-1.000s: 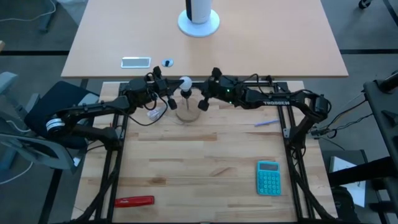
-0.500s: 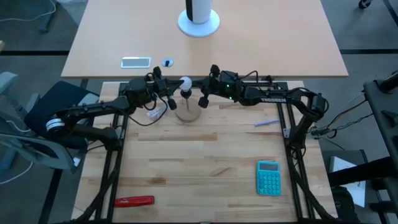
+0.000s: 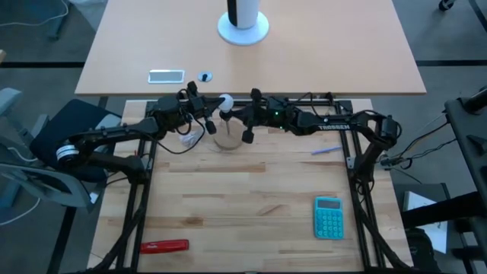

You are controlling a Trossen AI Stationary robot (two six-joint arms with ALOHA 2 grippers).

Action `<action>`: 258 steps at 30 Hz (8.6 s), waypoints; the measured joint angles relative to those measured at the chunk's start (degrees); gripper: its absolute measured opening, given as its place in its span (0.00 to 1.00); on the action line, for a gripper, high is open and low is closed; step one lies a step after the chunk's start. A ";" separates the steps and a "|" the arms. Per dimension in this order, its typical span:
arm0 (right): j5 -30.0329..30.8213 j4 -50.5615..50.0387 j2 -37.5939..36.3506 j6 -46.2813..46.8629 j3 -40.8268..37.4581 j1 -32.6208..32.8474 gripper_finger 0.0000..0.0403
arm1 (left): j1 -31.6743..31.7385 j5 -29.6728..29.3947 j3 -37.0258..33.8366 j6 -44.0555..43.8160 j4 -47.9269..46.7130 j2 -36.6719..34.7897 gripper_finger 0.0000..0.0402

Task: Screw lightbulb
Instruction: Insert the light bulb into the bulb socket

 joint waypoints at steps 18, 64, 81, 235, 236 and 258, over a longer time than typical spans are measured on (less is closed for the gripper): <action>0.57 3.67 1.19 4.43 0.04 -4.35 0.00 | -0.04 0.35 -0.09 -1.00 -2.09 -1.29 0.00; 2.97 2.96 0.97 2.35 0.04 -2.89 0.00 | -0.55 0.39 -0.22 -7.07 -13.56 -5.55 0.00; 5.09 -0.56 -0.26 0.13 -0.02 -1.11 0.00 | -0.63 -2.90 -0.28 -7.96 -21.11 -9.78 0.00; 8.91 -5.09 -1.63 -2.93 0.07 -0.46 0.00 | -0.46 -6.50 -0.44 -6.16 -22.76 -10.24 0.00; 9.07 -5.08 -1.66 -2.96 0.07 -0.52 0.00 | -0.44 -5.09 -0.44 -5.98 -23.15 -10.46 0.00; 1.83 -4.21 -1.39 -3.47 0.04 -0.02 0.00 | -0.46 -5.88 -0.44 -5.70 -22.05 -7.86 0.00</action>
